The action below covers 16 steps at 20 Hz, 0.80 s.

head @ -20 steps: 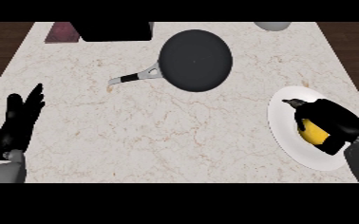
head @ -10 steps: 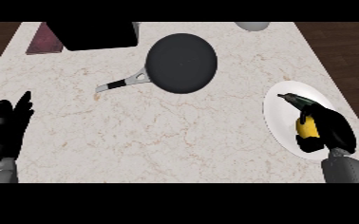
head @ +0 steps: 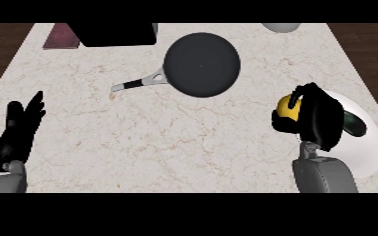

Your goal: Pick the lemon from the plate and place it in the pan

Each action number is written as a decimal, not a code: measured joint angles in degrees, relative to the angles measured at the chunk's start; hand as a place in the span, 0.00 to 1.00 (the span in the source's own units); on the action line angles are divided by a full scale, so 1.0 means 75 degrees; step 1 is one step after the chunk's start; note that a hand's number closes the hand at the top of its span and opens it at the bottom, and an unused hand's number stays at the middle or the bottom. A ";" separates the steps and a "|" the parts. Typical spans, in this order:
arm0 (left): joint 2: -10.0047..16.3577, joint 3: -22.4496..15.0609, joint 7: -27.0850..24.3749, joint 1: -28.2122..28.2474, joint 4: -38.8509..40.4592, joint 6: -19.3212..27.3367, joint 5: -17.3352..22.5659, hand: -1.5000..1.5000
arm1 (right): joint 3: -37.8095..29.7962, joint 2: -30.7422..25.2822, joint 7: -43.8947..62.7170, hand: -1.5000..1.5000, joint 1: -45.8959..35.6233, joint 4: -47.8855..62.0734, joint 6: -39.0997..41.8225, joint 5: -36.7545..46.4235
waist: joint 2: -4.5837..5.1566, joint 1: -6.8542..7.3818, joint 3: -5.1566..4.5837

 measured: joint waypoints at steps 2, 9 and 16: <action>-0.0006 -0.0024 -0.0038 -0.0075 0.0026 -0.0039 0.0006 0.50 | 0.0734 0.0095 0.1048 1.00 -0.0078 -0.0544 0.0157 0.0375 | 0.0044 0.0124 0.0014; -0.0153 -0.0208 -0.0012 -0.0359 0.0041 -0.0043 -0.0103 0.50 | 0.2281 0.0207 0.3818 1.00 -0.1678 -0.0242 0.0269 0.0668 | 0.0176 0.0448 0.0052; -0.0211 -0.0264 -0.0023 -0.0435 -0.0026 -0.0096 -0.0139 0.50 | 0.1475 0.0217 0.3744 1.00 -0.3408 0.1942 -0.0871 -0.0200 | 0.0244 0.0582 0.0065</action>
